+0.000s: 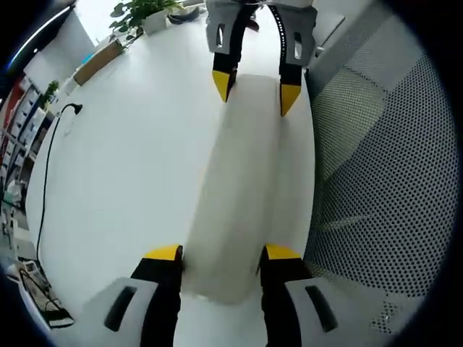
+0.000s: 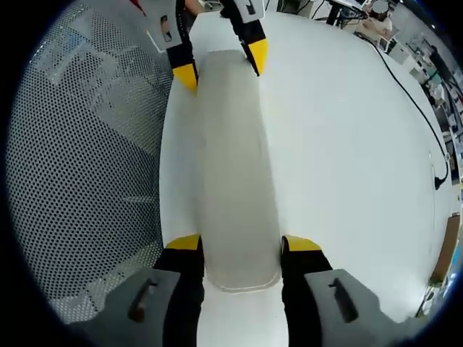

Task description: Arrange the utensils inside the cutlery case until each visible utensil rests in its matching compartment.

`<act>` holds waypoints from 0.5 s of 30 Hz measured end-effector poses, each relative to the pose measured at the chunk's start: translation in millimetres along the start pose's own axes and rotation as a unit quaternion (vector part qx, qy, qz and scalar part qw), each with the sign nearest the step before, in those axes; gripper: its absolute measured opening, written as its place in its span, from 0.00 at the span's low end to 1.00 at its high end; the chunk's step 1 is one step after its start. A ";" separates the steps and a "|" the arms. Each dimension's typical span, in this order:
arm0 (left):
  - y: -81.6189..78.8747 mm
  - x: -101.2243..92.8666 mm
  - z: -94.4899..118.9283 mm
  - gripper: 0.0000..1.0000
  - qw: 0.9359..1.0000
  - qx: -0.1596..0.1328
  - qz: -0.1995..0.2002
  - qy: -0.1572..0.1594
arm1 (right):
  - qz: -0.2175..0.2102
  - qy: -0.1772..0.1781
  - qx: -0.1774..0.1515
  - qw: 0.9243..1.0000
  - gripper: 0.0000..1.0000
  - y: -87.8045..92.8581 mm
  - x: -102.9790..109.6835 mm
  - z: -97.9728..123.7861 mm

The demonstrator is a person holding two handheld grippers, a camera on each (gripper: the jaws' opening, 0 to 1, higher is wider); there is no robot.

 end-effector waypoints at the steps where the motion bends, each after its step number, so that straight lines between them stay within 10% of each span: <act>1: -0.1 0.1 -0.2 0.44 1.000 0.001 0.000 0.000 | 0.001 -0.002 0.001 1.000 0.41 -0.1 -0.5 -0.2; 6: 0.2 0.1 -1.4 0.48 1.000 0.002 0.022 0.017 | 0.002 -0.013 0.011 1.000 0.42 -2.2 -2.4 -0.5; 9: 12.7 -2.8 3.5 0.73 0.999 0.023 0.023 0.018 | -0.019 -0.038 0.042 0.998 0.61 4.3 6.9 4.3; 15: 15.3 3.0 44.7 0.76 0.997 -0.022 0.079 0.012 | -0.076 -0.036 -0.064 0.994 0.69 -8.8 -3.2 53.9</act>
Point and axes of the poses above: the point that each gripper's makers call its tool centre point, and the gripper's own axes: z roughly backward along the fingers, x roughly to its left, y roughly out of its underside, the point moved 4 cm from there along z, roughly backward along the fingers, and after that the axes turned 6 degrees about -z, right-handed, at the moved point
